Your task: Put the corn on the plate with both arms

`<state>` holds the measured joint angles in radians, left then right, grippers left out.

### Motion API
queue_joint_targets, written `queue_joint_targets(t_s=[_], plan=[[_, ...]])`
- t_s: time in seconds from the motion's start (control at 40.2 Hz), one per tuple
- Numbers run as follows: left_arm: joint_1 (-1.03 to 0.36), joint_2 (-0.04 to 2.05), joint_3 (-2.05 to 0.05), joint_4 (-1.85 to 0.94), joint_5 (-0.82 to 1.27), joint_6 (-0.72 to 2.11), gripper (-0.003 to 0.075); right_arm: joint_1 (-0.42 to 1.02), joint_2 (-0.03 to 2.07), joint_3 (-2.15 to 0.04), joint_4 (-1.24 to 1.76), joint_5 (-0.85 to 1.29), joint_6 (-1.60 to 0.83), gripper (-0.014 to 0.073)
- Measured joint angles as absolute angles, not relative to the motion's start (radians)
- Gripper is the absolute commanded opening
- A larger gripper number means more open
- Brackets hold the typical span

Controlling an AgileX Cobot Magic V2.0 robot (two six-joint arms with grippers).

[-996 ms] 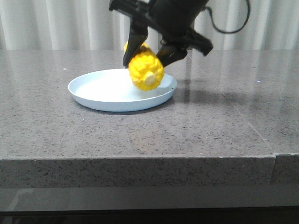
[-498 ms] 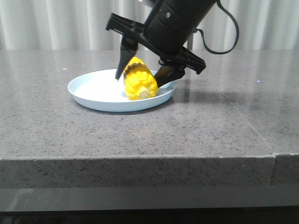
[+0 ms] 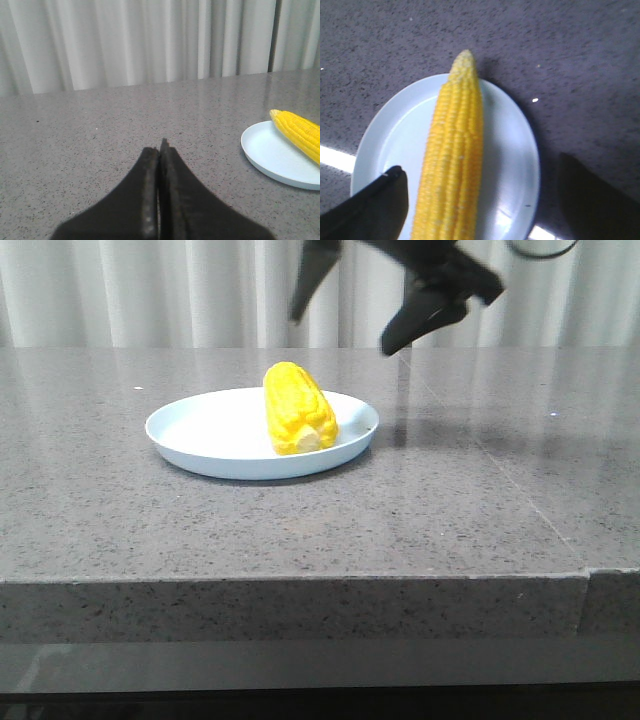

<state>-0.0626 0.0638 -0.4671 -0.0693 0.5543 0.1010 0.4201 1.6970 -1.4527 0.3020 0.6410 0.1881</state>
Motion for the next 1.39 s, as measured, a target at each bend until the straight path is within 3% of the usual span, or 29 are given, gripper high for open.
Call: queue_joint_targets(t_s=[0.274,0.398,0.846,1.394], plan=[[-0.063,0.064,-0.467,-0.069,0.554,0.101,-0.002,0.323,1.647,-1.453,0.221,0.759,0.185,0.0049],[-0.063,0.064,-0.467,-0.069,0.554,0.101,-0.002,0.28,1.623,-1.453,0.177,0.792,0.185,-0.0092],[-0.063,0.064,-0.467,-0.069,0.554,0.101,-0.002,0.098,1.463,-1.399,0.016,0.957,0.182,-0.0088],[-0.063,0.064,-0.467,-0.069,0.554,0.101,-0.002,0.077,0.875,-0.675,-0.038,0.582,0.181,-0.009]])
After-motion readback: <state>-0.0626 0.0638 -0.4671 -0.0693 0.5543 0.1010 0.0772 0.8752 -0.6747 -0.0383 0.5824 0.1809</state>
